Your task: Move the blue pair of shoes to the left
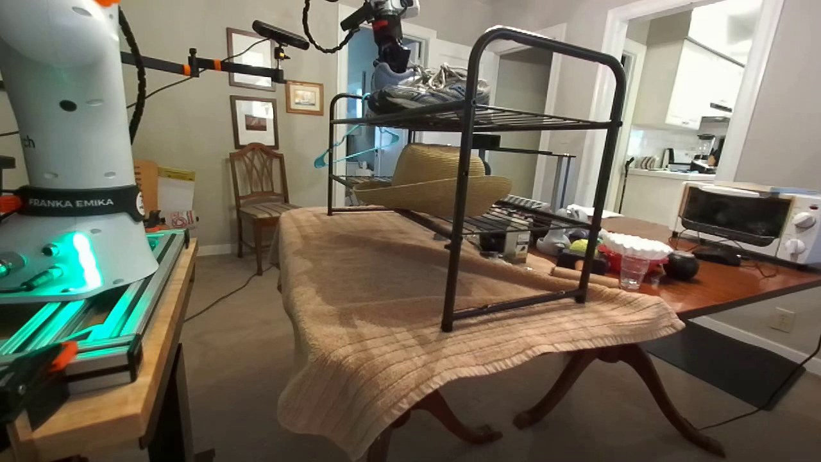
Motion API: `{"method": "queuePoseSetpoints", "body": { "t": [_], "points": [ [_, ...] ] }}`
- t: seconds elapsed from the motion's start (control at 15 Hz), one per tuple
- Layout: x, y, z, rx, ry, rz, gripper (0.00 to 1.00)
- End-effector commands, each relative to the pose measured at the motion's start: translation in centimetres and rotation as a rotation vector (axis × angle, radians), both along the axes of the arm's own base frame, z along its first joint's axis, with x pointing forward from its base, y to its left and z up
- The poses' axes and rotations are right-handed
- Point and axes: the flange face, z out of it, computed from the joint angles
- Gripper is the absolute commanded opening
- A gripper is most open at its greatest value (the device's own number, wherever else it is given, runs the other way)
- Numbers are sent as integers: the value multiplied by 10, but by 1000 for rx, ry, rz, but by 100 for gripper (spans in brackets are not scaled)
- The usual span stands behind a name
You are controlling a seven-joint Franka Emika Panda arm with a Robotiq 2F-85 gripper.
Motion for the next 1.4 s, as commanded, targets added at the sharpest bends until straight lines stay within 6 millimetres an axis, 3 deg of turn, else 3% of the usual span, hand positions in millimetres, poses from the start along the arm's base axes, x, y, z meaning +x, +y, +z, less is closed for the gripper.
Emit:
{"method": "queuePoseSetpoints", "body": {
  "t": [0.0,0.07,0.67,1.33],
  "points": [
    [-7,6,-13,-9,62,3,18],
    [-6,6,-12,-11,58,0,36],
    [-4,-4,-11,-28,73,-23,99],
    [-7,-16,11,12,40,-34,100]
  ]
}}
